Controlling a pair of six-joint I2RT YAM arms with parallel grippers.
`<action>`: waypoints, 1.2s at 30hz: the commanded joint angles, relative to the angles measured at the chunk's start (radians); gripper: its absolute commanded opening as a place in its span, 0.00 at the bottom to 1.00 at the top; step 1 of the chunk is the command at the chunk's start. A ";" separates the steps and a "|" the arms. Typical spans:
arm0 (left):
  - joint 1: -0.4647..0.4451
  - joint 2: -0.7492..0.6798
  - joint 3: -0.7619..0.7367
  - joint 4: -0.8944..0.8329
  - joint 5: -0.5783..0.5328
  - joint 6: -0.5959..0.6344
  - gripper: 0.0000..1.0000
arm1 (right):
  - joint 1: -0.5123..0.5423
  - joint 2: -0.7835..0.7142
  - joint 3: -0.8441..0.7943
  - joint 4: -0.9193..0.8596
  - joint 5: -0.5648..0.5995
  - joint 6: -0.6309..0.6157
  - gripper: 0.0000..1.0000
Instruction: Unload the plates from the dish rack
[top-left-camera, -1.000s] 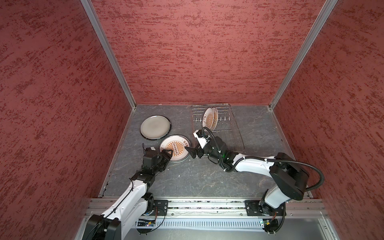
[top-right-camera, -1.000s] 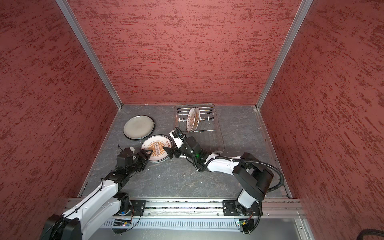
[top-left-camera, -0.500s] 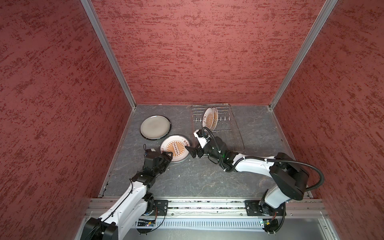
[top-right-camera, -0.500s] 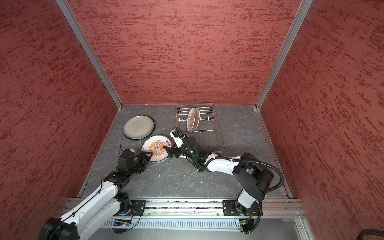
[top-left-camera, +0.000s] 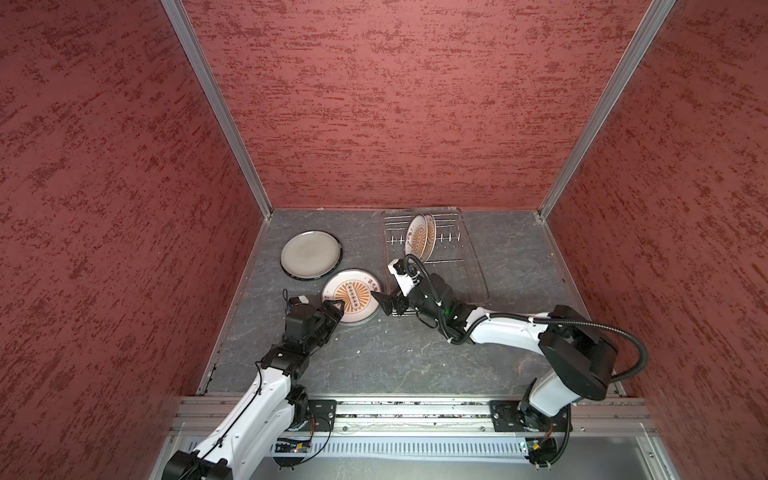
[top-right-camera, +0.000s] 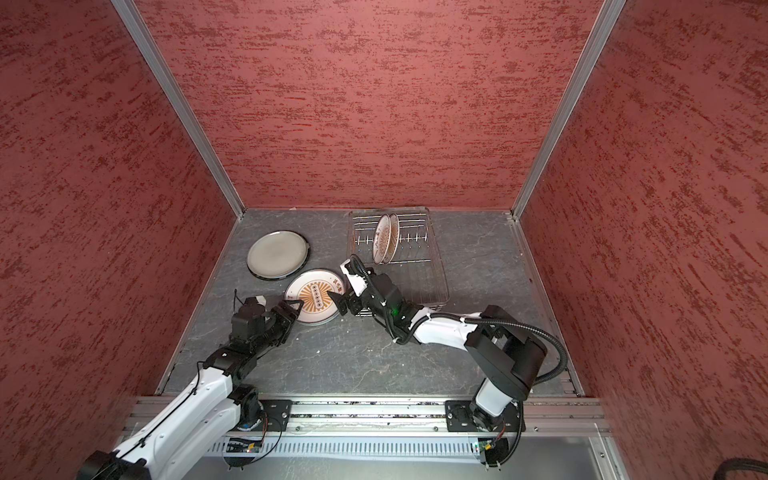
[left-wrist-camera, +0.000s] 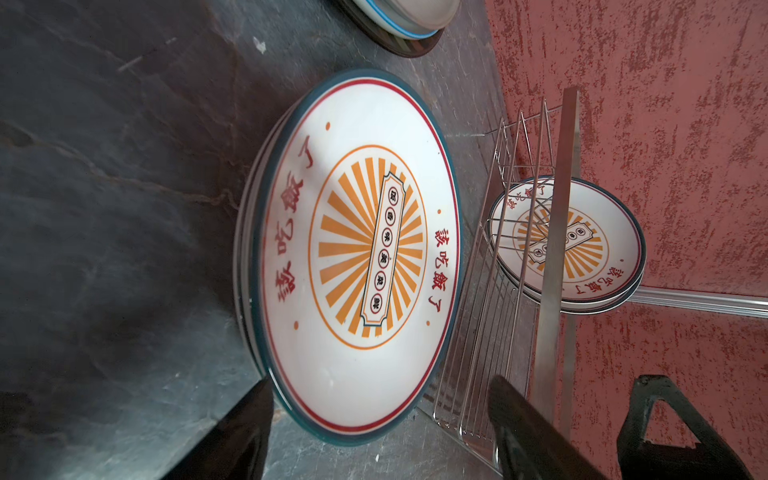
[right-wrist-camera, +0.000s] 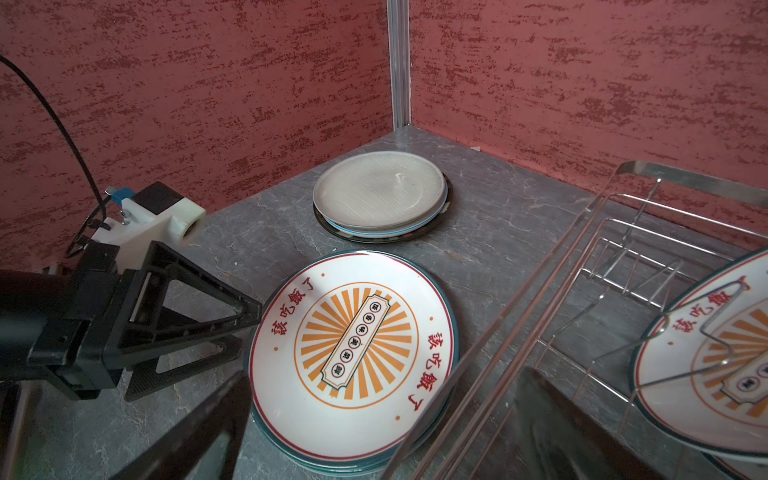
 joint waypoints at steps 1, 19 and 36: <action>0.004 -0.037 -0.001 -0.022 -0.021 0.014 0.86 | 0.007 -0.065 -0.076 0.166 0.098 0.006 0.99; -0.220 -0.322 -0.089 0.167 -0.113 0.231 0.99 | -0.044 -0.279 -0.265 0.275 0.397 0.225 0.99; -0.243 -0.036 -0.120 0.644 0.169 0.518 0.99 | -0.293 -0.342 -0.183 0.055 0.104 0.366 0.98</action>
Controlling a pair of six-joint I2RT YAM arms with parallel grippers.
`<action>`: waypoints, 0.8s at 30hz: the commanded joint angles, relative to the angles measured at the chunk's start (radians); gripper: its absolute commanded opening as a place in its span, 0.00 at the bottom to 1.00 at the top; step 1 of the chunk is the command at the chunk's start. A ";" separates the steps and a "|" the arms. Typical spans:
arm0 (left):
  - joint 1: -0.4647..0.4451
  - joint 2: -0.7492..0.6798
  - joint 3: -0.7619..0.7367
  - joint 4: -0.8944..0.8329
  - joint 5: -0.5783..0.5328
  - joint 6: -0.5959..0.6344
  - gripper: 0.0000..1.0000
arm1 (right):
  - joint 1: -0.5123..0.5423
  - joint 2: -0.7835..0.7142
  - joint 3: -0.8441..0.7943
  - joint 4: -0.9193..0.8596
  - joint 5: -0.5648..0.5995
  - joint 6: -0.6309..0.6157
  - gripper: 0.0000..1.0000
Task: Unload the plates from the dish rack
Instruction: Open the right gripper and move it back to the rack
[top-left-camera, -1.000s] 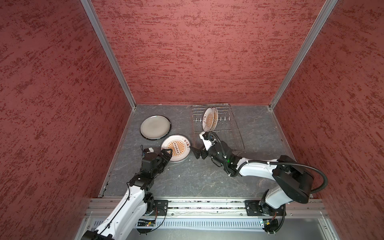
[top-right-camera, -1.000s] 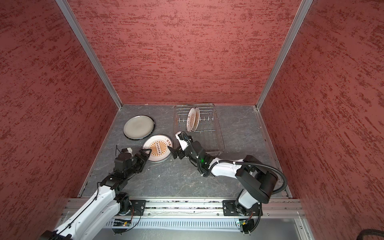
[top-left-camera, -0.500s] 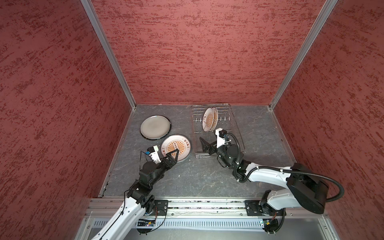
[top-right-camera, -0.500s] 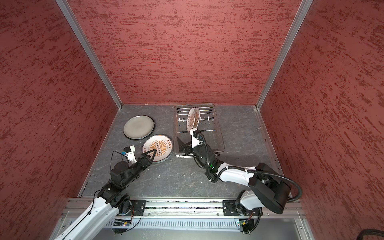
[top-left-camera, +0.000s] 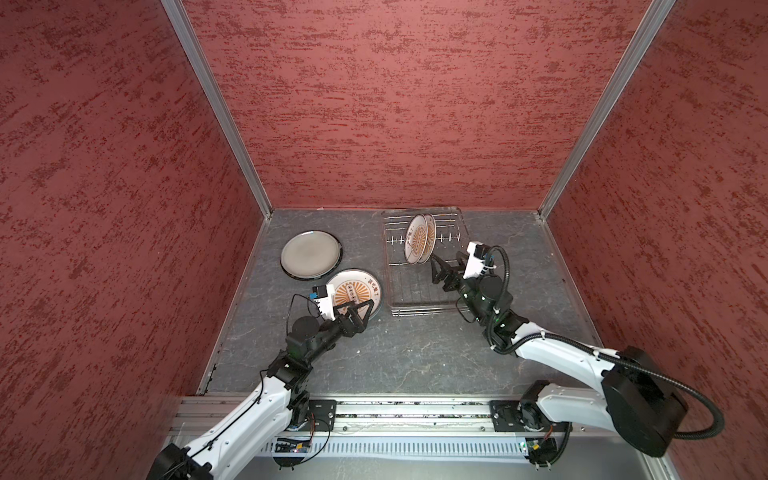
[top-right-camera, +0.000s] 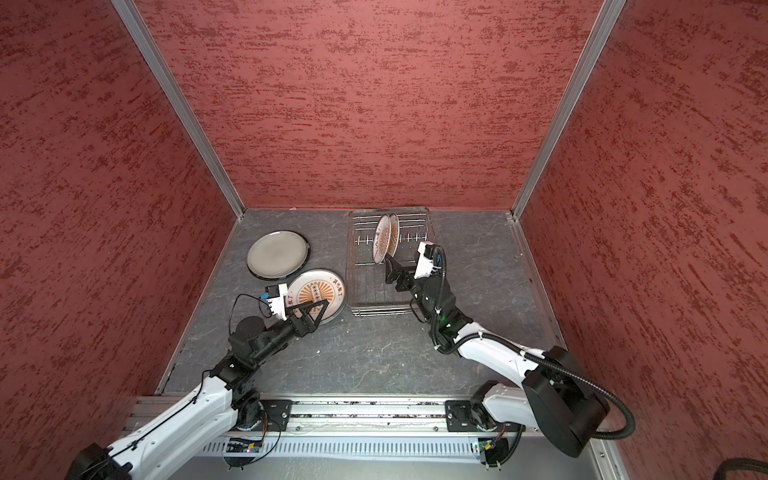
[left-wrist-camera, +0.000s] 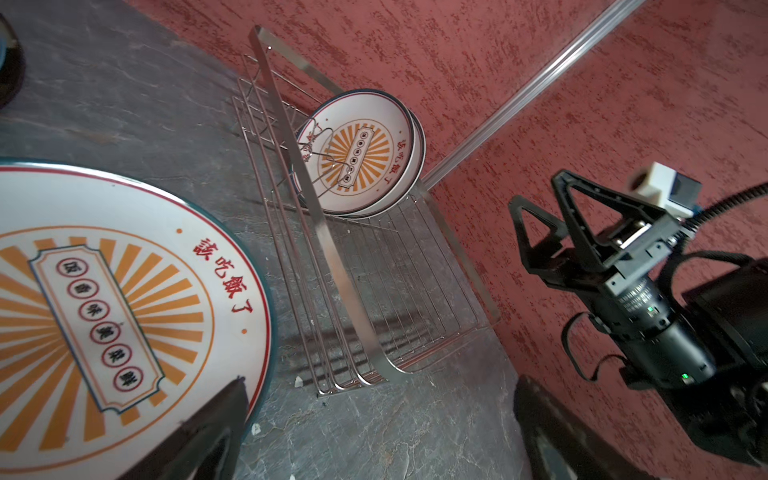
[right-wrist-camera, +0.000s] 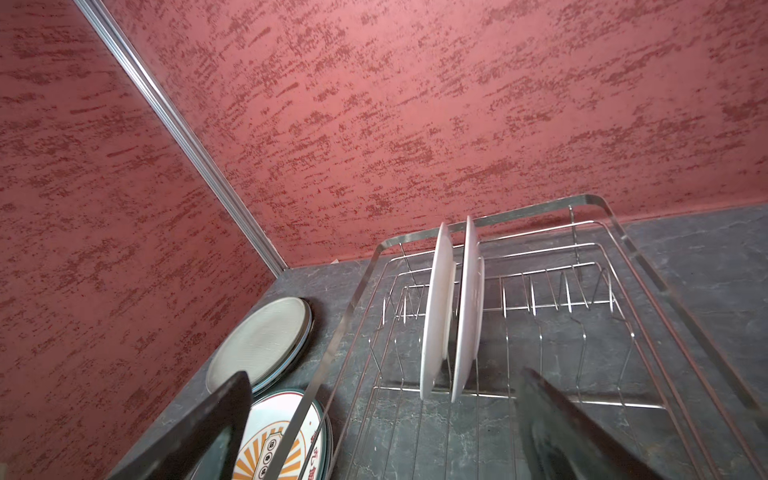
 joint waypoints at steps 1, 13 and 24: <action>-0.011 -0.004 -0.009 0.103 0.069 0.076 0.99 | -0.018 0.018 0.066 -0.038 -0.083 -0.003 0.96; -0.035 -0.144 -0.039 0.078 0.110 0.118 0.99 | -0.016 0.166 0.369 -0.368 0.050 -0.087 0.61; -0.073 -0.162 -0.037 0.062 0.079 0.146 0.99 | -0.016 0.453 0.734 -0.699 0.158 -0.128 0.44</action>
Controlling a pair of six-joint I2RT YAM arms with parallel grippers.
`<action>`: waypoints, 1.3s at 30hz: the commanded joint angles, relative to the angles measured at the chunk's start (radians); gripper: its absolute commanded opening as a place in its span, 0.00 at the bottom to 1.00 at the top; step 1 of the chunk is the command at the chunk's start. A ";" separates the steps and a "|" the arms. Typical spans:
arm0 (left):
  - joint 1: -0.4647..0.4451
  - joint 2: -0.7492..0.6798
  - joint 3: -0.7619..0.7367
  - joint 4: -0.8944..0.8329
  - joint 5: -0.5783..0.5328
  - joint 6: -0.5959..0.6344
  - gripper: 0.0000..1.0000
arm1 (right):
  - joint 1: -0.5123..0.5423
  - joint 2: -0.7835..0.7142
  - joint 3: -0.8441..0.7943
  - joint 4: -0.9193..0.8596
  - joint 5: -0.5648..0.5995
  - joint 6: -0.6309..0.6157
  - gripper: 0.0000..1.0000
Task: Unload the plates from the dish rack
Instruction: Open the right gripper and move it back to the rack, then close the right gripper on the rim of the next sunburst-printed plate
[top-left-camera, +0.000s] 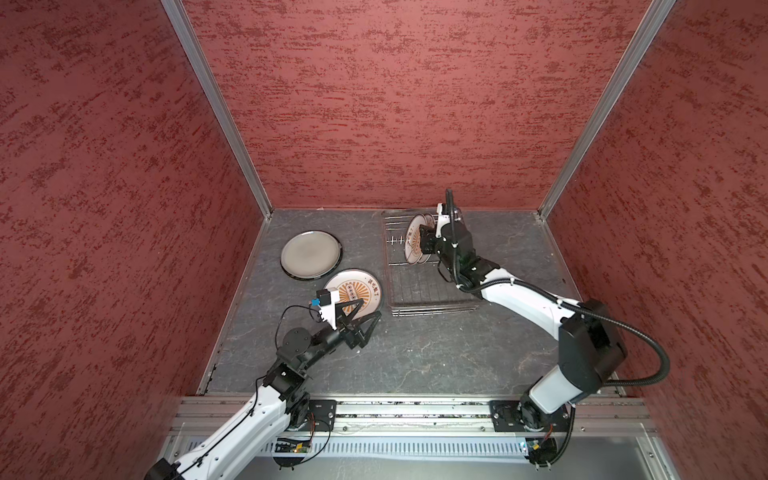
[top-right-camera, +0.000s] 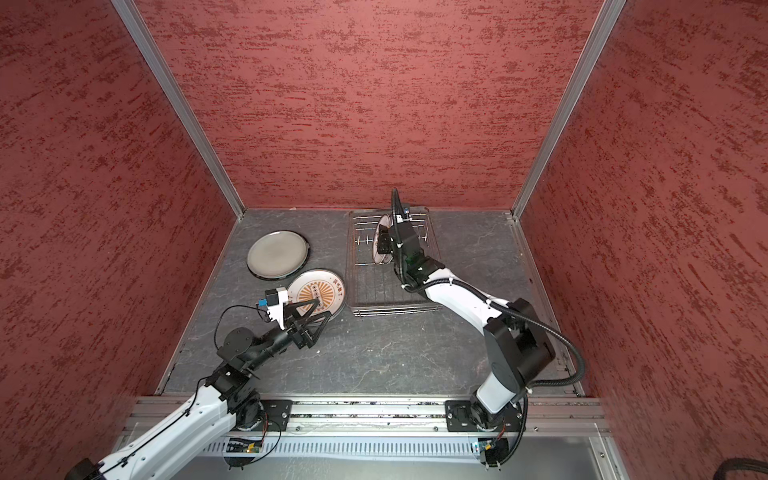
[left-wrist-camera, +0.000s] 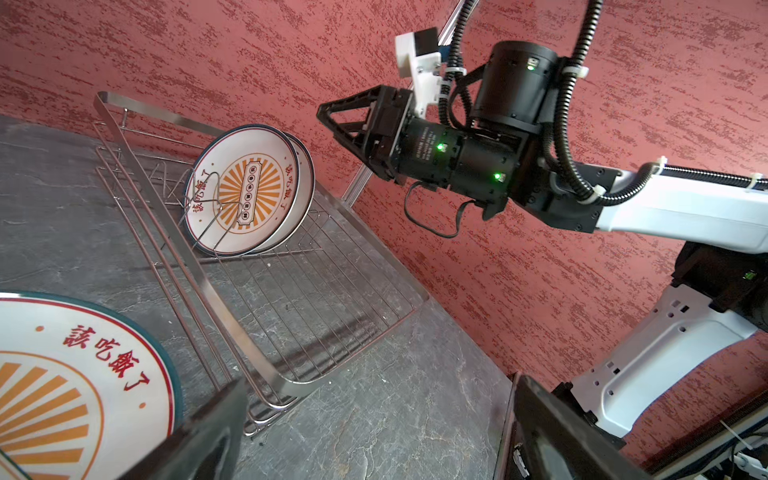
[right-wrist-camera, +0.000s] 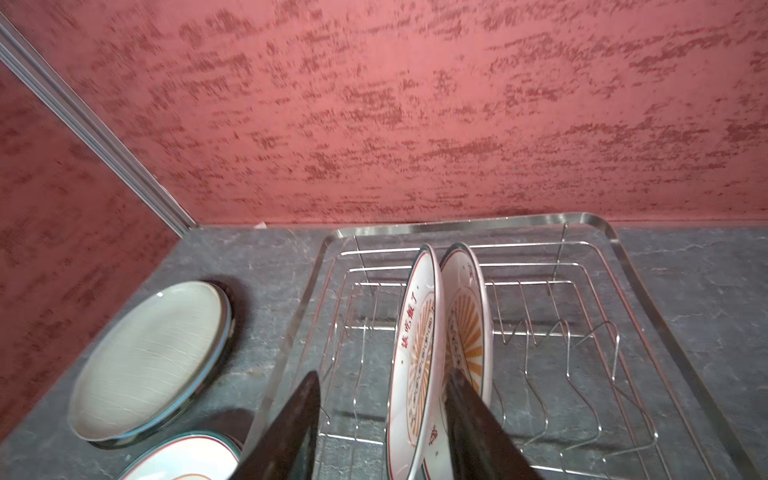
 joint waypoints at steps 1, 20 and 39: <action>-0.006 -0.009 -0.003 -0.007 -0.018 0.034 0.99 | -0.002 0.051 0.084 -0.133 0.054 -0.022 0.41; -0.015 -0.042 0.001 -0.082 -0.094 0.035 0.99 | -0.012 0.212 0.276 -0.309 0.217 0.024 0.28; -0.015 -0.033 0.009 -0.110 -0.131 0.048 1.00 | -0.002 0.335 0.384 -0.351 0.287 0.030 0.14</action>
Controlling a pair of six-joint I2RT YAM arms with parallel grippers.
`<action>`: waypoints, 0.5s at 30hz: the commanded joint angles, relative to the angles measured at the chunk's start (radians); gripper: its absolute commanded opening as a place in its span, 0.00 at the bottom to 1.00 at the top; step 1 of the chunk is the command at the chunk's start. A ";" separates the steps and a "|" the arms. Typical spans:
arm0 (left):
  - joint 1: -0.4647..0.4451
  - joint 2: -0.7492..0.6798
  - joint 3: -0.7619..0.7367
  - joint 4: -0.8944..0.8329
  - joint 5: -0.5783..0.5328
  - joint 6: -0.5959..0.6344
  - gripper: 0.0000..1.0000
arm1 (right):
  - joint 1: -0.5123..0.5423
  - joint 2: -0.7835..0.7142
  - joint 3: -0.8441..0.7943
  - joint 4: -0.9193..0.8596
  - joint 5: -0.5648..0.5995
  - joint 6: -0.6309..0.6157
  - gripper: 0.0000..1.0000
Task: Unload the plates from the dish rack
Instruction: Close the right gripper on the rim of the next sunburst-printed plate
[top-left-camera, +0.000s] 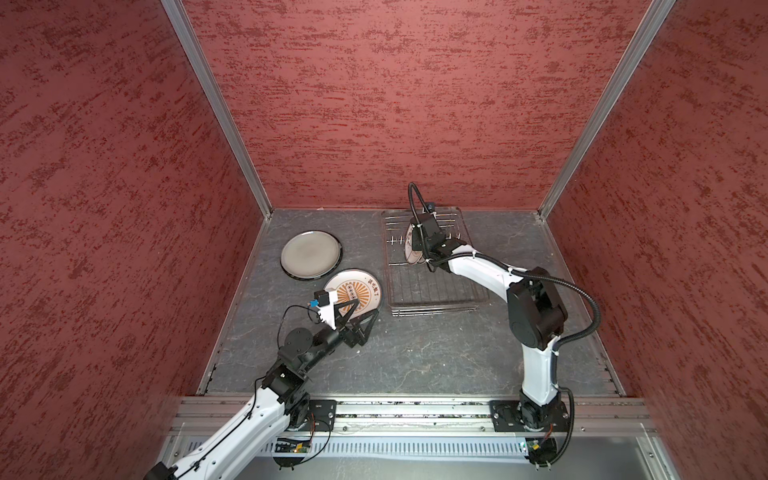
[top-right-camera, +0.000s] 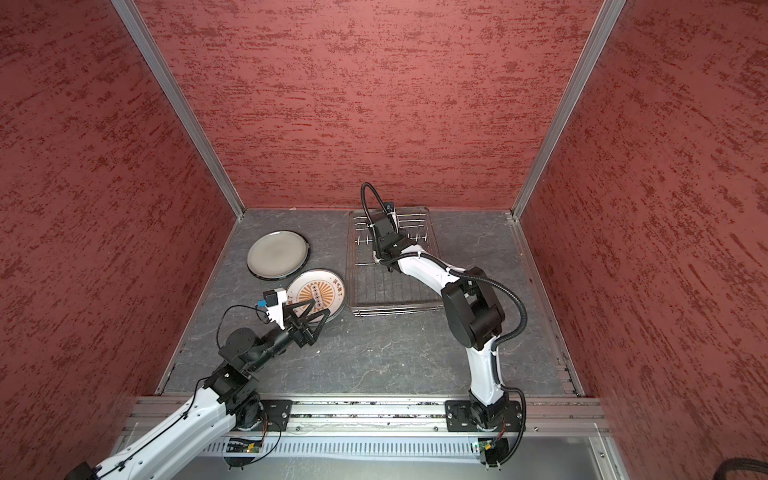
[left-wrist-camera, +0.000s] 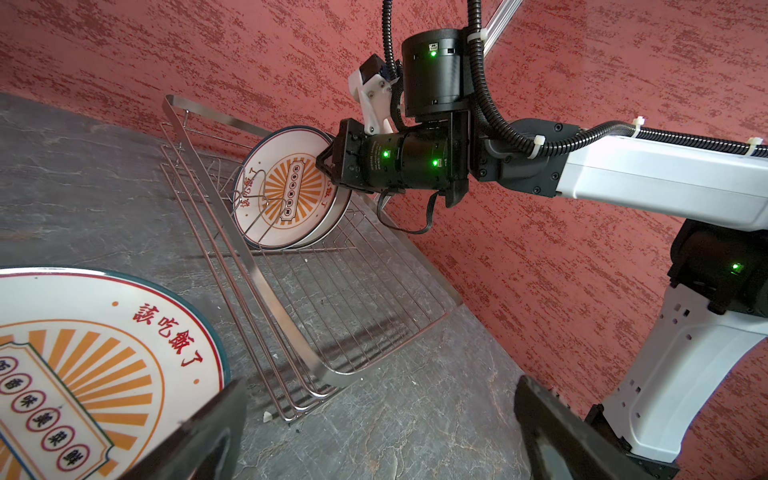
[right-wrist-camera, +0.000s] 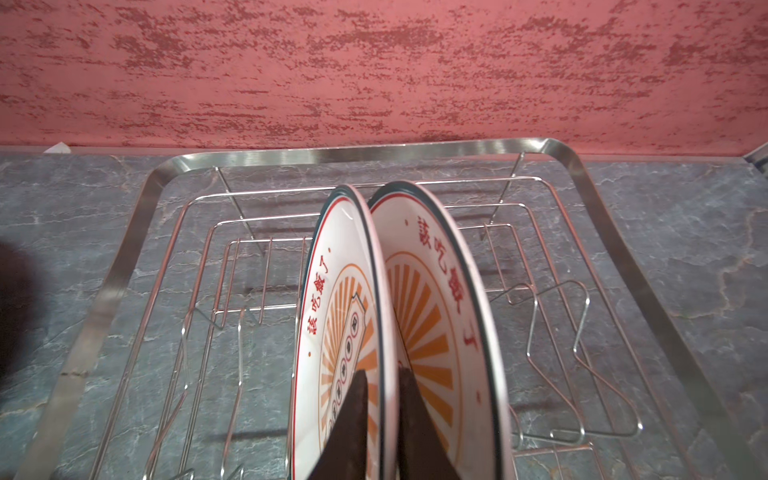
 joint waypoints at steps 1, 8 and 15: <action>-0.004 0.006 0.008 -0.011 -0.019 0.025 0.99 | 0.007 0.015 0.046 -0.020 0.074 0.008 0.14; -0.004 0.017 0.012 -0.009 -0.016 0.026 0.99 | 0.018 0.035 0.079 -0.043 0.144 -0.006 0.23; -0.004 0.015 0.017 -0.020 -0.016 0.029 0.99 | 0.018 0.056 0.098 -0.064 0.135 -0.008 0.25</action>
